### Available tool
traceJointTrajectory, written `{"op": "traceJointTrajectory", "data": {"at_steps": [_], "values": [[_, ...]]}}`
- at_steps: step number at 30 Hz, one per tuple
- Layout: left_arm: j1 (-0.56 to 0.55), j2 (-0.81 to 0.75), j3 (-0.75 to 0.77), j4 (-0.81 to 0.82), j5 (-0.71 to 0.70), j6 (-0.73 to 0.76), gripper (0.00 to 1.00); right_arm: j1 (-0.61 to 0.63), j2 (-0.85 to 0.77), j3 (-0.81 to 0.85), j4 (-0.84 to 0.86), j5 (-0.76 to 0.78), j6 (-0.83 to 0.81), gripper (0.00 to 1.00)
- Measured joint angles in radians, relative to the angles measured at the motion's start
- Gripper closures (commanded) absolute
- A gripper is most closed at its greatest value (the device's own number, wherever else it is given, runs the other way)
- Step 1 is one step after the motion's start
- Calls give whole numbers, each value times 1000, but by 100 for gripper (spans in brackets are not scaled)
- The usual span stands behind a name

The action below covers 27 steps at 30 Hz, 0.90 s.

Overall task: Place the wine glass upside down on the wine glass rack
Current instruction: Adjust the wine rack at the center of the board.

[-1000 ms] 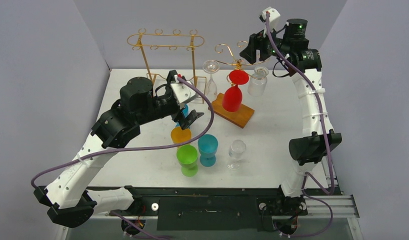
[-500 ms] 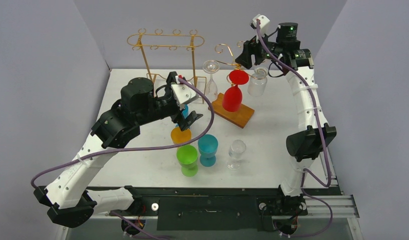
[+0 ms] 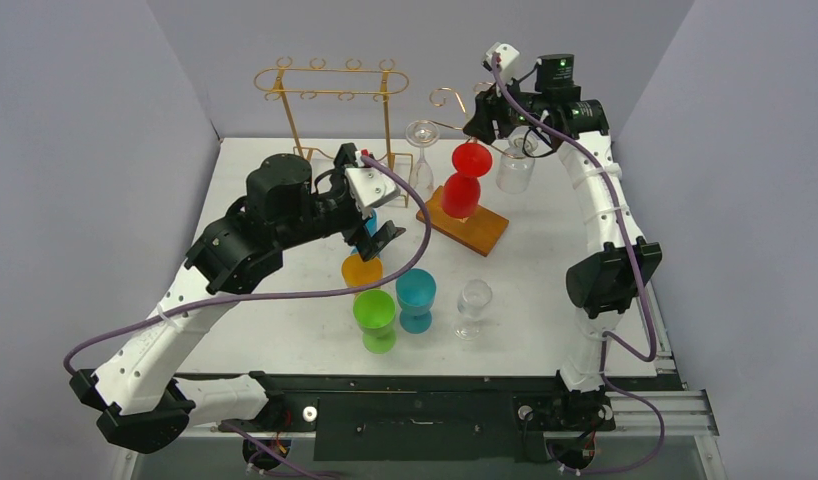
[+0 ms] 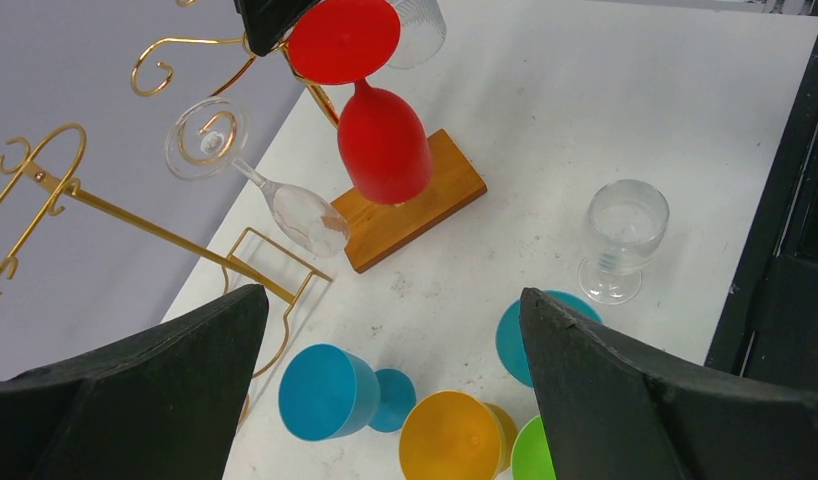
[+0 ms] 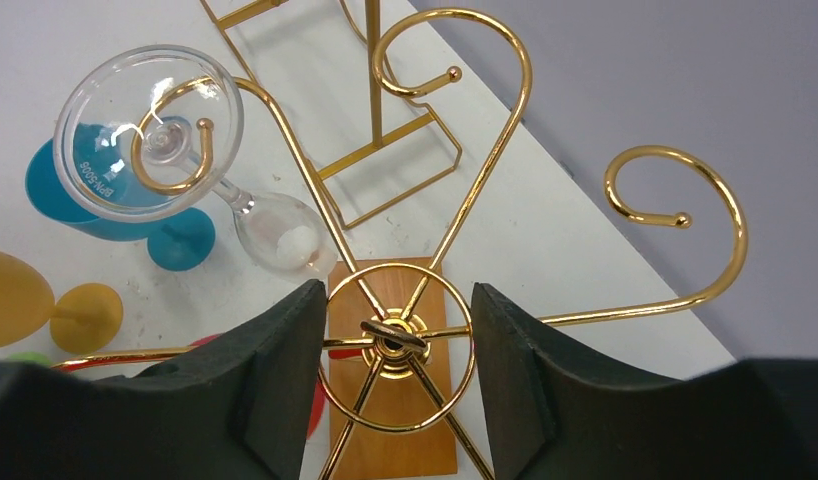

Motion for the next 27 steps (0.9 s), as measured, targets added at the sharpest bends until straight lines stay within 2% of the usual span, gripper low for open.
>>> {"op": "traceJointTrajectory", "data": {"at_steps": [4,8,13,20,27], "values": [[0,7,0,0,-2,0,5,3,0,-2,16,0,-5,61],[0,14,1,0,-2,0,5,6,0,-6,23,5,-10,74],[0,17,1,0,-2,0,5,6,-3,-24,26,24,-12,84],[0,21,1,3,-1,-1,5,8,-55,-120,109,54,20,100],[0,23,3,4,0,-3,5,14,-101,-212,203,100,74,100]]}}
